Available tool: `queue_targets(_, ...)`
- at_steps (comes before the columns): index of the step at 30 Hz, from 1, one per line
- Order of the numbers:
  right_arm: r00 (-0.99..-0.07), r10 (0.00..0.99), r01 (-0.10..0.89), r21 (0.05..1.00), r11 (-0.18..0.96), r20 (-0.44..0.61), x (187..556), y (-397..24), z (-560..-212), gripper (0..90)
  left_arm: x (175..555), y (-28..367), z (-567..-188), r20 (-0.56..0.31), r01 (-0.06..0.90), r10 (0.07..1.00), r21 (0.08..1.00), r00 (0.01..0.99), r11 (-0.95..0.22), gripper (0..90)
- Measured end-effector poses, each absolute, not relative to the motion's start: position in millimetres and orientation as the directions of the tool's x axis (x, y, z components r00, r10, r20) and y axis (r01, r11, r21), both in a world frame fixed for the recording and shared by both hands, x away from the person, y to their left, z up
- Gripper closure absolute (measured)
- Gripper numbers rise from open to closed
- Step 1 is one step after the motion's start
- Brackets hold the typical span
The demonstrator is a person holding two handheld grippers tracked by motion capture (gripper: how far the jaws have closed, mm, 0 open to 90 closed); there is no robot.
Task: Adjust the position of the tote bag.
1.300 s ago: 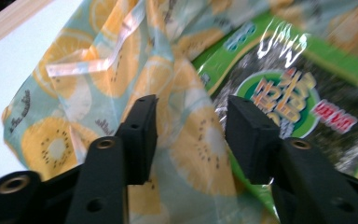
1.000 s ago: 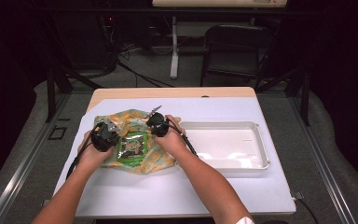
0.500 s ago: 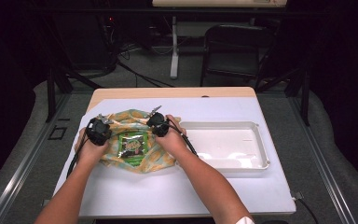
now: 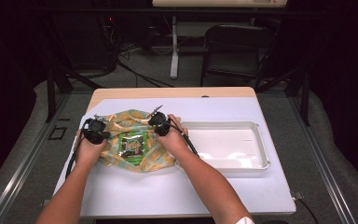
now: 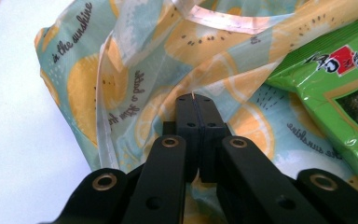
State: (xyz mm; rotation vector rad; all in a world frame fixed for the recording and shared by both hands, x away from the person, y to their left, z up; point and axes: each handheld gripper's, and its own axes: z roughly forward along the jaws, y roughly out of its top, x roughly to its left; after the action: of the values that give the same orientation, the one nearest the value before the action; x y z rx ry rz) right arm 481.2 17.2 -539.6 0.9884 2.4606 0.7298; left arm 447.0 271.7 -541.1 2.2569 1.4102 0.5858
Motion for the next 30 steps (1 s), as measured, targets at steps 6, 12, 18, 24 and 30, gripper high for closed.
queue_targets(6, -0.703, 0.706, 0.509, 0.634, 0.582, -0.083, 478, 16, -531, 78.9, 444, 266, -540, 0.146, 0.714, 0.894, 0.555, 0.423, -0.428, 90.0)
queue_targets(12, -0.757, 0.651, 0.458, 0.66, 0.596, -0.063, 466, 23, -520, 69.3, 444, 265, -538, 0.145, 0.711, 0.895, 0.558, 0.423, -0.427, 90.0)
queue_targets(18, -0.77, 0.633, 0.465, 0.613, 0.639, -0.076, 467, 25, -529, 60.6, 444, 266, -539, 0.136, 0.715, 0.898, 0.559, 0.419, -0.419, 90.0)
queue_targets(24, -0.763, 0.639, 0.479, 0.576, 0.663, -0.102, 469, 25, -537, 71.4, 444, 265, -539, 0.132, 0.713, 0.896, 0.56, 0.425, -0.421, 90.0)
queue_targets(30, -0.746, 0.643, 0.464, 0.558, 0.688, -0.173, 470, 25, -534, 88.9, 444, 266, -539, 0.139, 0.712, 0.895, 0.559, 0.424, -0.425, 90.0)
